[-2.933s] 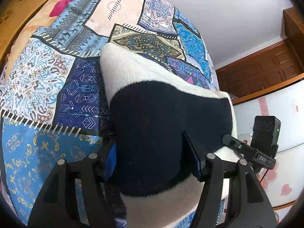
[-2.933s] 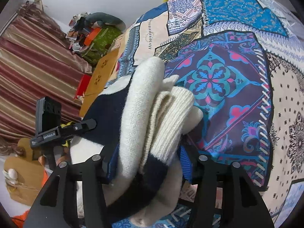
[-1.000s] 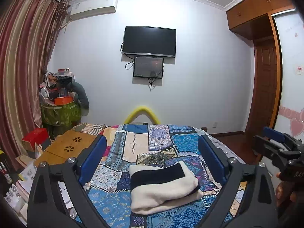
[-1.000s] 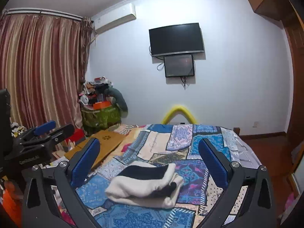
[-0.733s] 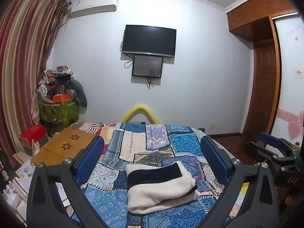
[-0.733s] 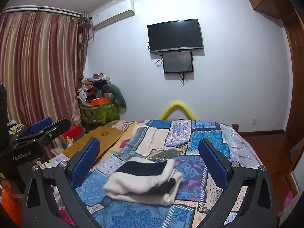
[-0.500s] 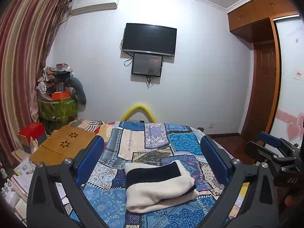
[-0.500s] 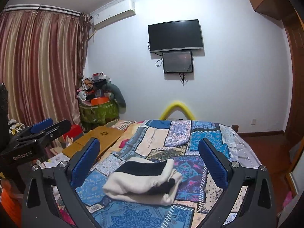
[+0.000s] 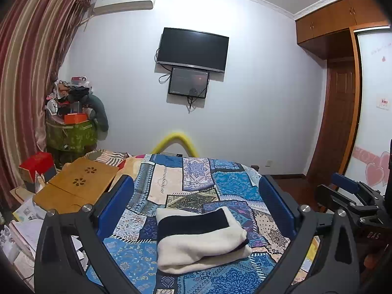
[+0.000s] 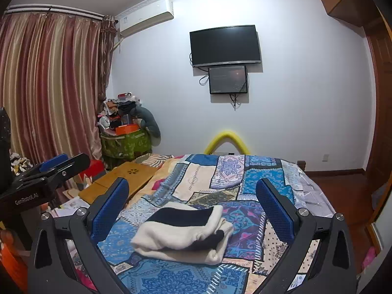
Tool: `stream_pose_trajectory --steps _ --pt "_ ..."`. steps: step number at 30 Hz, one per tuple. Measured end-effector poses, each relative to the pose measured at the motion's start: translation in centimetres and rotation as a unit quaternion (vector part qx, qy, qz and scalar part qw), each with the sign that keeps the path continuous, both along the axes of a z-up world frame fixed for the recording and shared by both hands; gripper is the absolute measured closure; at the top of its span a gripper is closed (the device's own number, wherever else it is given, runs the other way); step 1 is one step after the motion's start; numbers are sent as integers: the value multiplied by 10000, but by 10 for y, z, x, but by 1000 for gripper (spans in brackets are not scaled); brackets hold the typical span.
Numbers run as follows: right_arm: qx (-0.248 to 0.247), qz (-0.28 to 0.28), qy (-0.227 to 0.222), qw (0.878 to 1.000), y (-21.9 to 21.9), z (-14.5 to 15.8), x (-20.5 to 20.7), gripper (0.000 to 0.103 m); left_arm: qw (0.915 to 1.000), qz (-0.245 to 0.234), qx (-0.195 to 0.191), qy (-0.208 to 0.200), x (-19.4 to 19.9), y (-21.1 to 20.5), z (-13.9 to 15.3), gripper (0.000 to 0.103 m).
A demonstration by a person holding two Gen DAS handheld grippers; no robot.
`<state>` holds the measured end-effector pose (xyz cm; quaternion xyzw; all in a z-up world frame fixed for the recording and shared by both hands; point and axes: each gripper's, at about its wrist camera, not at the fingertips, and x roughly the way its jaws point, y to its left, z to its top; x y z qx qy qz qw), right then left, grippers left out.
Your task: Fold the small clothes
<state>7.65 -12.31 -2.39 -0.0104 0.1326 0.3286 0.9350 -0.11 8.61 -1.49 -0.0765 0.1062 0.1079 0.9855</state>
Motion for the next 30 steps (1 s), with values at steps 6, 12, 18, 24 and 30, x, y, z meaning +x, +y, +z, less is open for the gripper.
stream_pose_trajectory --steps 6,12,18,24,30 --pt "-2 -41 8 10000 -1 1 -1 0 10000 -63 10 -3 1 -2 -1 0" --pt "14 -47 6 10000 -3 3 -1 0 9998 -163 -25 87 4 -5 -3 0" --pt "35 -73 4 10000 -4 5 -1 0 9998 -185 -41 119 4 -6 -3 0" --pt "62 -78 6 10000 -5 5 -1 0 9996 -230 -93 109 5 -5 -3 0" --pt "55 -76 10 10000 -5 5 -1 0 9993 -333 -75 134 7 -7 -3 0"
